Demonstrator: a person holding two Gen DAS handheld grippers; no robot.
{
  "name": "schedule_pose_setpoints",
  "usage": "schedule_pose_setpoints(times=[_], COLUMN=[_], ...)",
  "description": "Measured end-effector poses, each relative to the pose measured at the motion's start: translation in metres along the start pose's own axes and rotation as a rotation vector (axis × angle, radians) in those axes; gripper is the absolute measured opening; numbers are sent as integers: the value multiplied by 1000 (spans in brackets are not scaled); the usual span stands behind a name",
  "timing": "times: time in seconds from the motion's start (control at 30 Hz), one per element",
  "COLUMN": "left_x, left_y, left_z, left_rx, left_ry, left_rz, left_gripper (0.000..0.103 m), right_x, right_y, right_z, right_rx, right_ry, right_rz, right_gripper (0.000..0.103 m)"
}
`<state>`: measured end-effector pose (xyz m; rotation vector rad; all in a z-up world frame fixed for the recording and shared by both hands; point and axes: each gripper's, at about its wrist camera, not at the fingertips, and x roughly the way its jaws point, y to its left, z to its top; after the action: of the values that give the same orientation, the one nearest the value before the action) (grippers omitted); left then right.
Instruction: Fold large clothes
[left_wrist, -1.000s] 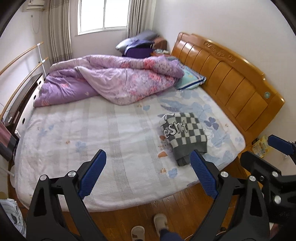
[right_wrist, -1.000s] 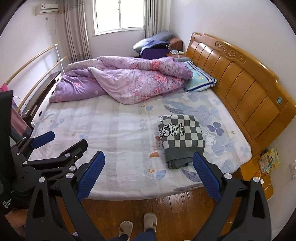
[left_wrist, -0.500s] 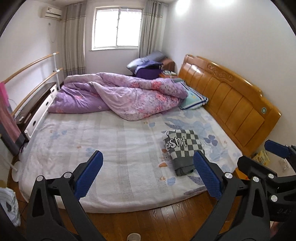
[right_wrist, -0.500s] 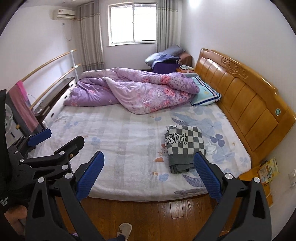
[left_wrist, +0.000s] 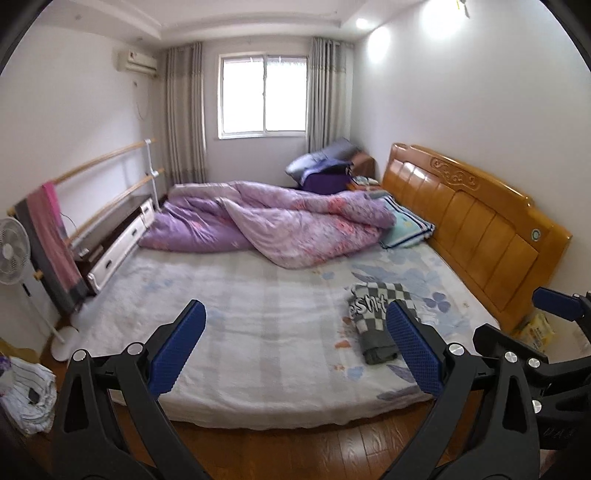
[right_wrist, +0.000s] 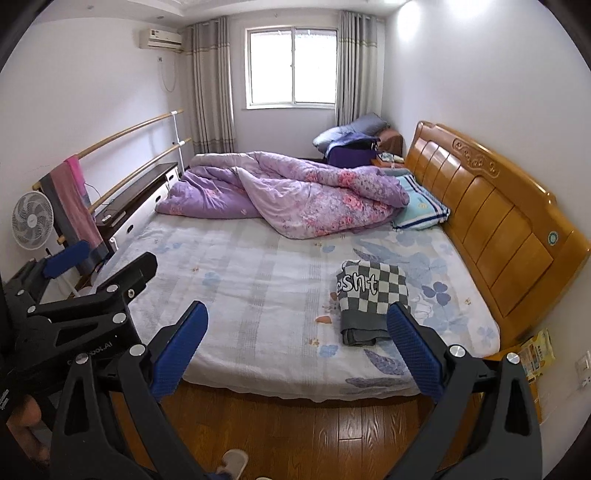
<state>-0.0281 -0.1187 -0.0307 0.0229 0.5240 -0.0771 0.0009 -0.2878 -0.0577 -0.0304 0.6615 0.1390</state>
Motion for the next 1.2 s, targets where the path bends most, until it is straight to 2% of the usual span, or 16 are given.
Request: schedule_pose_setpoints(times=[0.4,0.83,1.2], left_x=[-59,-90,-104], left_y=[4,34,48], left_z=[-2,-2,-3], left_rx=[33,30,23], left_ry=[-62,-88,-97], left_rz=[15,6,-20], left_gripper=[98,98,98], right_x=[-55,-81,-85], right_y=[15,41,57], right_z=[-8,-7,-10], right_rx=[3,12,-3], right_ry=[-95,-143,-152], right_rz=[19,1,-22], right_gripper=[94,94,95])
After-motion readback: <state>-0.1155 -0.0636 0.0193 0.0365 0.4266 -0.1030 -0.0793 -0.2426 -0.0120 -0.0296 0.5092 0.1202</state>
